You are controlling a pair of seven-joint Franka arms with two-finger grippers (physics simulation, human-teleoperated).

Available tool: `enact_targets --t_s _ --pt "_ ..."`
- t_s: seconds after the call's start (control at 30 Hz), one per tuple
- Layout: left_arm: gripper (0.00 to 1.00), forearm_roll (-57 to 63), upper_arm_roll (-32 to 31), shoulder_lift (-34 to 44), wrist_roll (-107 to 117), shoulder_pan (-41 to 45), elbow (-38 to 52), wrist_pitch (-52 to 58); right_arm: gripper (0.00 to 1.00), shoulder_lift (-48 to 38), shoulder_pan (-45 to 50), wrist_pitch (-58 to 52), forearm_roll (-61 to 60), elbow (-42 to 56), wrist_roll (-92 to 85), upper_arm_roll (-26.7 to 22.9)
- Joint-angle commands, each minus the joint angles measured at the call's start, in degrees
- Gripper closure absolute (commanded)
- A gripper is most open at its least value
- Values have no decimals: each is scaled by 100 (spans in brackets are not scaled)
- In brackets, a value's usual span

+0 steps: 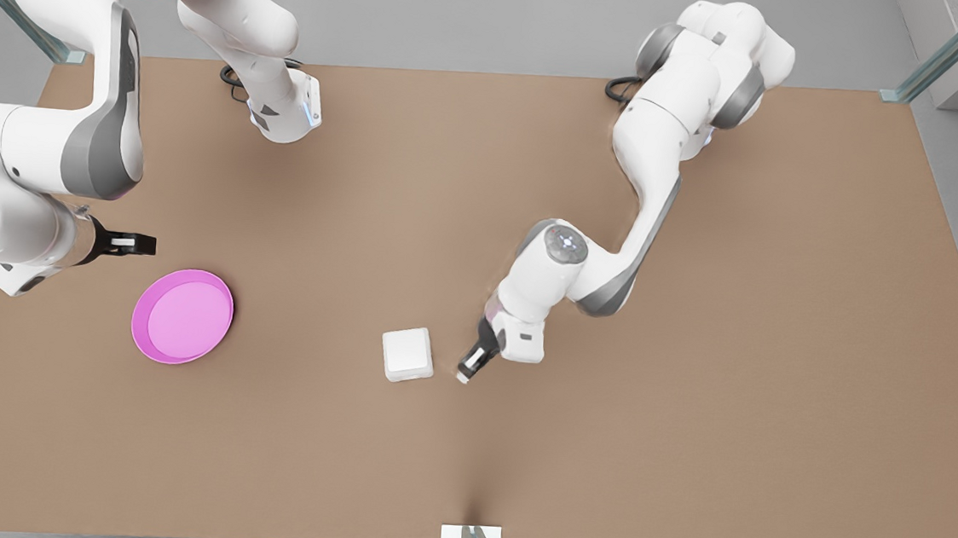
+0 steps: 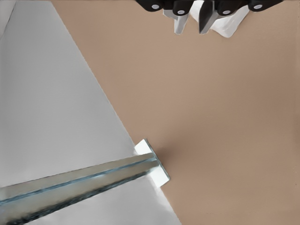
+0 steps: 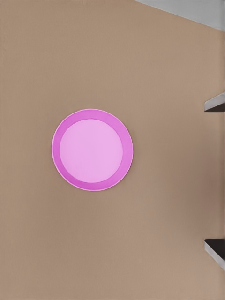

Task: Pack egg into the box and close the box lid

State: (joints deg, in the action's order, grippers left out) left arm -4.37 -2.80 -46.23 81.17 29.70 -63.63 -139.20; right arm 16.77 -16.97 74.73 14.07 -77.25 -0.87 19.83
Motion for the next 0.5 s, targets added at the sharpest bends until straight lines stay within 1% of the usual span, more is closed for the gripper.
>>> enact_targets --t_s 0.0,0.03,0.1,0.17,0.23,0.27,0.3,0.33,0.47 --pt "0 50 60 61 -6073 -965 202 4654 0 -7 1 -11 -1 0 -71 3" --pt "0 50 34 395 -7676 -1818 211 5754 0 -7 1 -20 -1 0 -63 3" --pt "0 94 60 1713 -8195 -2065 211 7055 0 -7 1 -11 -1 0 -71 3" --pt "0 577 51 2812 -9224 -2091 53 7188 0 -7 1 -11 -1 0 -63 3" --pt "0 577 60 3357 -9531 -2100 -544 6968 0 2 19 -2 -1 9 -63 3" --pt "0 586 60 3384 -9541 -2100 -580 6881 0 2 19 6 -9 9 -71 3" --pt "0 577 60 3497 -9654 -2100 -807 6749 0 2 -8 58 -237 35 -89 3" --pt "0 577 60 3709 -9953 -2100 -1160 6581 0 28 -17 331 -229 281 -98 3" --pt "0 568 60 3753 -10085 -2100 -1160 6616 0 19 212 516 -159 308 -45 3"
